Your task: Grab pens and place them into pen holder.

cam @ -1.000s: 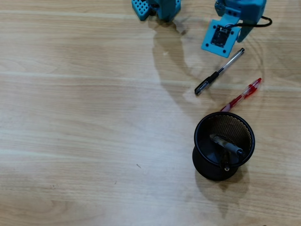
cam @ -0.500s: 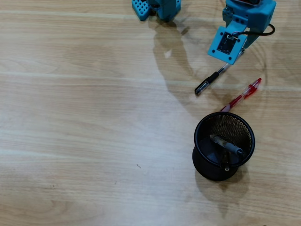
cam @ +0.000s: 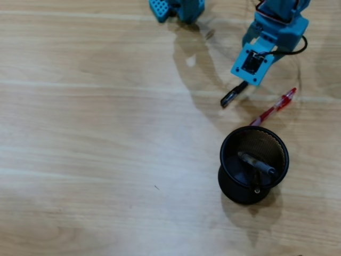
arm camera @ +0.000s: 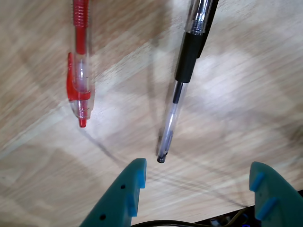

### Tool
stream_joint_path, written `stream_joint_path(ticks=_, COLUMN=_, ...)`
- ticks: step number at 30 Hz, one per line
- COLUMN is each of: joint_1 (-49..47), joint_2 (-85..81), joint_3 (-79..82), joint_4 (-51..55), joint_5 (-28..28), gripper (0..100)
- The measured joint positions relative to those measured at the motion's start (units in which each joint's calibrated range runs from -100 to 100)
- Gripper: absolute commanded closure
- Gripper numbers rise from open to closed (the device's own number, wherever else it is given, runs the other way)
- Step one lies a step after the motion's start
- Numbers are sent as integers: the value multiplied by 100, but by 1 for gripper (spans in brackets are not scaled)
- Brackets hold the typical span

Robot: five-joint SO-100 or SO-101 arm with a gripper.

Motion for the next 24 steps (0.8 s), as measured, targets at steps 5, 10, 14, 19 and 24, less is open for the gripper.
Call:
stream_joint_path(ticks=5, joint_1=143, joint_2=331, joint_3=0, joint_4=0, joint_5=0, gripper=75)
stream_joint_path(ticks=10, joint_1=248, joint_2=620, joint_3=0, joint_4=-69, joint_5=0, gripper=75)
stream_joint_path(ticks=14, joint_1=286, joint_2=765, joint_3=0, joint_4=-69, joint_5=0, gripper=75)
stream_joint_path(ticks=19, joint_1=495, joint_2=782, joint_3=0, joint_4=-69, joint_5=68, gripper=75)
stream_joint_path(ticks=24, joint_1=572, joint_2=782, joint_3=222, joint_4=-613, joint_5=192, gripper=75)
